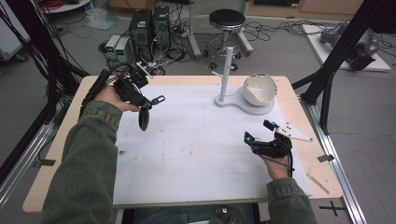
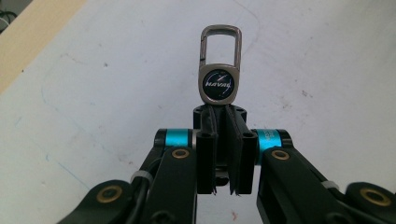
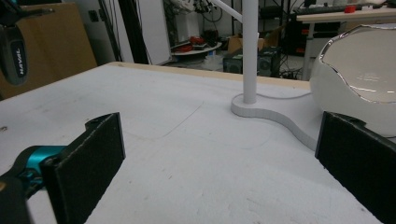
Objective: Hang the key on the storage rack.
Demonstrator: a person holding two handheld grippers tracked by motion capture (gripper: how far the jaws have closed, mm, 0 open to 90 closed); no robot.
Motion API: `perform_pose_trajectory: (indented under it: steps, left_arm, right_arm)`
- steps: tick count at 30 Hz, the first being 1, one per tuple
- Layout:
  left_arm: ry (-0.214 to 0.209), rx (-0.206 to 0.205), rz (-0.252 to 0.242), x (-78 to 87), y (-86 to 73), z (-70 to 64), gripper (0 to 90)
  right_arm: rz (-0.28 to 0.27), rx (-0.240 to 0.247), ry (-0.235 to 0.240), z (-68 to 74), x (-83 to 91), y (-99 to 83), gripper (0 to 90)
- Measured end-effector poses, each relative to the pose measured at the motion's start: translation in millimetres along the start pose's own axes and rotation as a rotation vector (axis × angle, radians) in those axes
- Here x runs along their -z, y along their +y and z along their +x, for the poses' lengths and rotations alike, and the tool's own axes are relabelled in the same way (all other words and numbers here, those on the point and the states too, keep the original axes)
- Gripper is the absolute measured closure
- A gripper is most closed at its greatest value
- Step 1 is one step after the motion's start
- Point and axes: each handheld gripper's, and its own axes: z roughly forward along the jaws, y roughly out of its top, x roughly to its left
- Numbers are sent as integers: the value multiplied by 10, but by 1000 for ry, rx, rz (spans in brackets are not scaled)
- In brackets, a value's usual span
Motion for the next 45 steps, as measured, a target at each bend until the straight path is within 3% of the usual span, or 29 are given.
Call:
perform_pose_trajectory:
  steps: [10, 20, 25, 33, 45]
  left_arm:
    - [3, -17, -11, -55, 289, -14, 829]
    - [-18, -76, 3, -180, 600, -108, 829]
    - [-21, -100, 9, -164, 840, -126, 829]
    - [-22, -121, -16, -146, 1085, -177, 829]
    - [-28, -144, -21, -328, 1425, -180, 828]
  right_arm:
    - [7, -13, 0, -8, -13, -4, 4]
    - [6, -13, 5, -13, -17, -5, 4]
    - [7, -8, 3, -9, -12, -8, 4]
    - [10, -2, 4, -5, -8, -12, 4]
    - [7, -8, 4, -6, 17, -23, 4]
